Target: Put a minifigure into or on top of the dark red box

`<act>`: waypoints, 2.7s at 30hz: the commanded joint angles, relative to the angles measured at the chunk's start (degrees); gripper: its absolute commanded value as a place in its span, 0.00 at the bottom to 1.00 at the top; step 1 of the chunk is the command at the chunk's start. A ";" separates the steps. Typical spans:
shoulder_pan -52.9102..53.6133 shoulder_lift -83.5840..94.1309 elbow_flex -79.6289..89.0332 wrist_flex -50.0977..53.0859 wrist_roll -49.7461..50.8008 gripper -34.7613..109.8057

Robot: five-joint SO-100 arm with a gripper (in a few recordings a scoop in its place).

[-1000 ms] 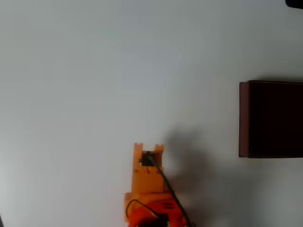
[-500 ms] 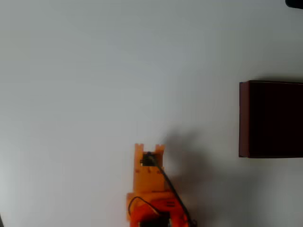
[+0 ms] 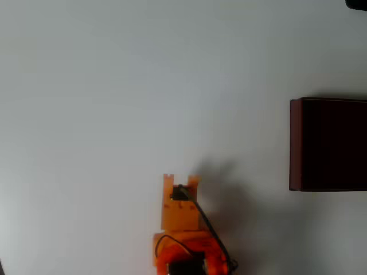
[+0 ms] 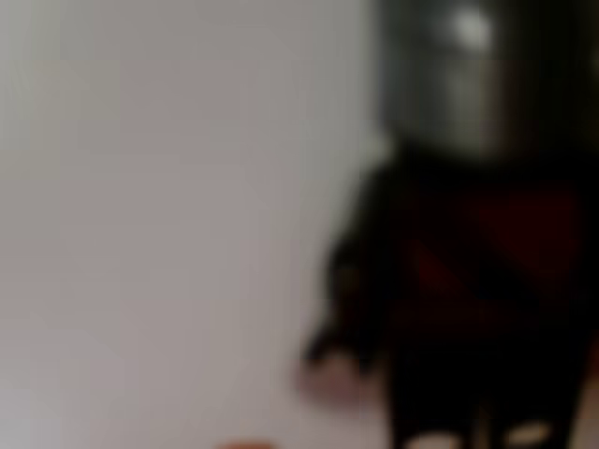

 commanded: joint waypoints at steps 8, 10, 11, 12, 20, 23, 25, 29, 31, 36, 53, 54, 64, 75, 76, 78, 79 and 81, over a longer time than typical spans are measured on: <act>0.88 -0.53 0.62 -2.11 -0.79 0.40; 1.14 -0.53 0.70 -2.46 -0.97 0.39; 1.23 -0.53 0.70 -2.55 -1.05 0.39; 1.32 -0.62 0.79 -2.81 -1.23 0.39; 1.67 -0.44 1.32 -3.34 -1.58 0.38; 1.58 -0.18 1.41 -3.25 -1.49 0.37; 1.49 0.44 1.76 -3.08 -1.49 0.37; 1.32 1.93 2.29 -2.72 -1.23 0.35; 1.32 1.93 2.37 -2.72 -1.23 0.35; 1.41 2.11 2.46 -2.72 -1.32 0.32; 2.64 4.75 2.46 -2.90 -4.13 0.24; 3.52 5.80 1.05 -1.85 -5.80 0.24; 22.06 -7.03 -36.74 9.58 -35.33 0.24; 39.73 -41.22 -68.29 4.57 -56.07 0.24; 40.78 -45.00 -71.02 4.39 -56.69 0.24; 42.63 -52.12 -75.06 3.25 -57.74 0.24; 43.42 -55.46 -76.82 2.64 -58.10 0.24; 44.47 -61.00 -79.19 0.88 -58.80 0.24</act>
